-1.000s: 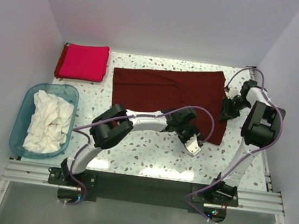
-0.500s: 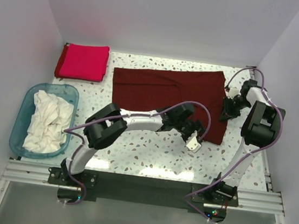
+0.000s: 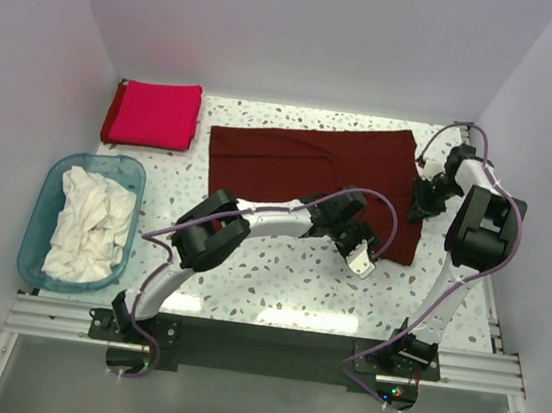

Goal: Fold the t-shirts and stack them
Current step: Fold the tshirt

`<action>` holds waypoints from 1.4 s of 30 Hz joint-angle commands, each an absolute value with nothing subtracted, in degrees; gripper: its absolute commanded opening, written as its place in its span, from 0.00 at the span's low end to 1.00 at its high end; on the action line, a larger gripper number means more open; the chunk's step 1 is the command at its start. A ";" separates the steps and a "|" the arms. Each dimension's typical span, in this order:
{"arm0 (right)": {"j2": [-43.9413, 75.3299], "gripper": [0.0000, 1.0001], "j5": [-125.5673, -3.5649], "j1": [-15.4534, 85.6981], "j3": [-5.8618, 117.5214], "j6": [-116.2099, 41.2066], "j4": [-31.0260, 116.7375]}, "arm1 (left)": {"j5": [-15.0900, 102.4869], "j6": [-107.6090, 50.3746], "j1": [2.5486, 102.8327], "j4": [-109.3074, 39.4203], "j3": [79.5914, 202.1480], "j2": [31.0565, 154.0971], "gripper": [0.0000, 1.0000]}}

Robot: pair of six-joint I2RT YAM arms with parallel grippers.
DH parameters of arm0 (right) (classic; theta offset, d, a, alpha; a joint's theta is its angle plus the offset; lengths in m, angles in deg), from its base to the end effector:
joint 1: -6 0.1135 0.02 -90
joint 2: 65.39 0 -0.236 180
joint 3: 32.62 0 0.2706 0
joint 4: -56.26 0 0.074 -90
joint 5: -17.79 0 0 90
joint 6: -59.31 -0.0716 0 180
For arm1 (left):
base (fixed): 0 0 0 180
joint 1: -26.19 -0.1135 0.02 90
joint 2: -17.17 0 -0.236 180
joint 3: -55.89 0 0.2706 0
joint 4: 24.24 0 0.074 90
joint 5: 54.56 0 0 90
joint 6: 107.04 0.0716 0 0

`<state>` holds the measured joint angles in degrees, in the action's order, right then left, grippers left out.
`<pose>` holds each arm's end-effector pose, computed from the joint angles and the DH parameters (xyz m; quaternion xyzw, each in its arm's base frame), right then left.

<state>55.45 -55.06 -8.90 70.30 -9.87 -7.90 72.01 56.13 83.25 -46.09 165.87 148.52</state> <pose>0.4095 -0.0871 0.0918 -0.0612 0.9846 0.1206 0.1106 0.2490 -0.4627 0.1020 0.8430 0.2537 -0.2323 0.4136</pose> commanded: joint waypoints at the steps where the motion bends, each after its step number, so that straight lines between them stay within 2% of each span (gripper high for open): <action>1: 56.60 0.21 -57.44 -8.95 72.74 -9.50 -6.47 | 72.44 58.20 82.35 -50.58 169.33 148.92 0.52; 4: 56.96 0.21 -57.70 -8.95 73.36 -9.51 -6.91 | 73.67 57.93 81.91 -51.11 169.16 148.66 0.36; 5: 56.96 0.21 -57.88 -8.95 73.53 -9.51 -6.91 | 74.80 57.76 81.83 -50.85 168.99 148.05 0.20; 8: 57.22 0.21 -58.41 -8.86 73.62 -9.51 -6.91 | 76.83 57.49 81.39 -48.40 166.44 145.24 0.00; 16: 58.27 0.21 -59.55 -8.86 74.77 -9.68 -7.09 | 88.34 48.98 76.30 -38.99 158.00 136.36 0.00; 20: 58.36 0.21 -59.64 -8.86 75.11 -9.68 -7.26 | 90.72 55.34 74.97 -45.44 156.24 135.38 0.01; 22: 58.45 0.21 -59.55 -8.86 75.12 -9.51 -7.52 | 90.81 59.50 75.49 -49.07 155.98 135.56 0.18; 23: 58.36 0.21 -59.55 -8.86 75.20 -9.51 -7.53 | 91.07 63.52 76.19 -52.22 155.45 135.47 0.31; 26: 58.28 0.23 -58.33 -8.86 76.08 -9.33 -8.23 | 90.72 66.10 77.16 -54.53 153.26 133.90 0.48; 27: 58.19 0.23 -57.71 -8.77 76.52 -9.24 -9.27 | 90.98 65.58 77.17 -54.54 152.38 132.24 0.49; 31: 55.91 0.27 -52.71 -8.68 78.02 -7.75 -11.65 | 91.16 55.94 75.68 -53.57 148.07 126.27 0.51; 34: 52.75 0.28 -49.63 -8.77 79.51 -6.09 -14.11 | 89.50 38.91 72.25 -49.45 142.46 120.12 0.49; 38: 48.00 0.28 -48.74 -8.77 78.47 -2.57 -16.40 | 80.12 16.86 64.53 -47.68 133.76 112.98 0.47; 42: 43.87 0.25 -50.49 -7.55 72.94 2.79 -19.74 | 71.59 6.45 56.01 -53.10 128.83 109.19 0.44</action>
<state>48.98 -51.24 -8.70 76.14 -2.46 -15.66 79.32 21.09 59.97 -50.39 131.99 110.69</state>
